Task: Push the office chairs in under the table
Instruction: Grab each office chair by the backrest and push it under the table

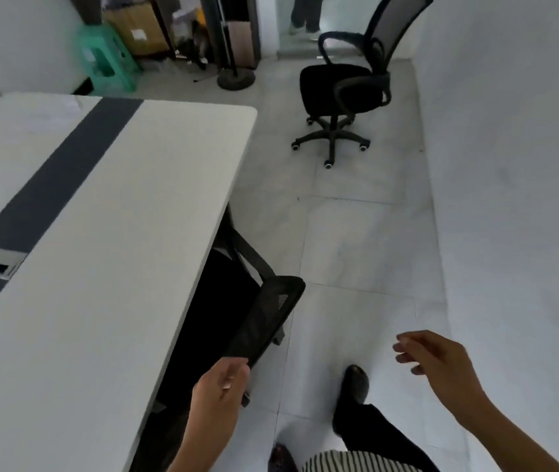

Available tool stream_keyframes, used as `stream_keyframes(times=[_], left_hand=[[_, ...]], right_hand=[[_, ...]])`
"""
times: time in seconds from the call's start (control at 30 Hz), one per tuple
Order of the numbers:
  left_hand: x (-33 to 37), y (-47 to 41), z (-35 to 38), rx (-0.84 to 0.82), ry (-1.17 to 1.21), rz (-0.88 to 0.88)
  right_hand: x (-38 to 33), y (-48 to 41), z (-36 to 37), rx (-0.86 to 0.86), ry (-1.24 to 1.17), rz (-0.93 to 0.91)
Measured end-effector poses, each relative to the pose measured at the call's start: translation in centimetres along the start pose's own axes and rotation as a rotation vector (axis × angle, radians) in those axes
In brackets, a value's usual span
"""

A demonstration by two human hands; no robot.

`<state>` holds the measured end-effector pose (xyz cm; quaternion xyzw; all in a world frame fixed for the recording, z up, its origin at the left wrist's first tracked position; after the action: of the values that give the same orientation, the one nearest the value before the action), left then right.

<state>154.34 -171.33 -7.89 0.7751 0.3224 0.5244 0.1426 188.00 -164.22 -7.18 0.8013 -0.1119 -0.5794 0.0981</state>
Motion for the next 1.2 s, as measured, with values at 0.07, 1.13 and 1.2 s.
stream_keyframes(times=[0.07,1.13,1.2], left_hand=[[2.8,-1.4,2.0,-0.037,-0.022,0.038],[53.8,-41.4,24.9,-0.181,0.082,0.272],[58.0,-44.1,25.8,-0.198,0.033,0.311]], right_hand=[[0.3,-1.2,-3.2,0.095,-0.046,0.019],[-12.8,-52.8,-23.8,0.392,-0.147,0.041],[-14.3,-56.2,-24.6,0.42,-0.159,0.03]])
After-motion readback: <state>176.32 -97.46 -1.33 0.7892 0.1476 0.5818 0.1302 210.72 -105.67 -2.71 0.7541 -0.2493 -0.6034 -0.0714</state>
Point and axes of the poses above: each hand's wrist, its own y-axis away from the middle knuckle, its own z-axis out of the palm, x = y × z, the point moved 5 cm from there along -y, towards the middle knuckle, and after that the axes turned 9 degrees about -z, right-handed, at the moved point
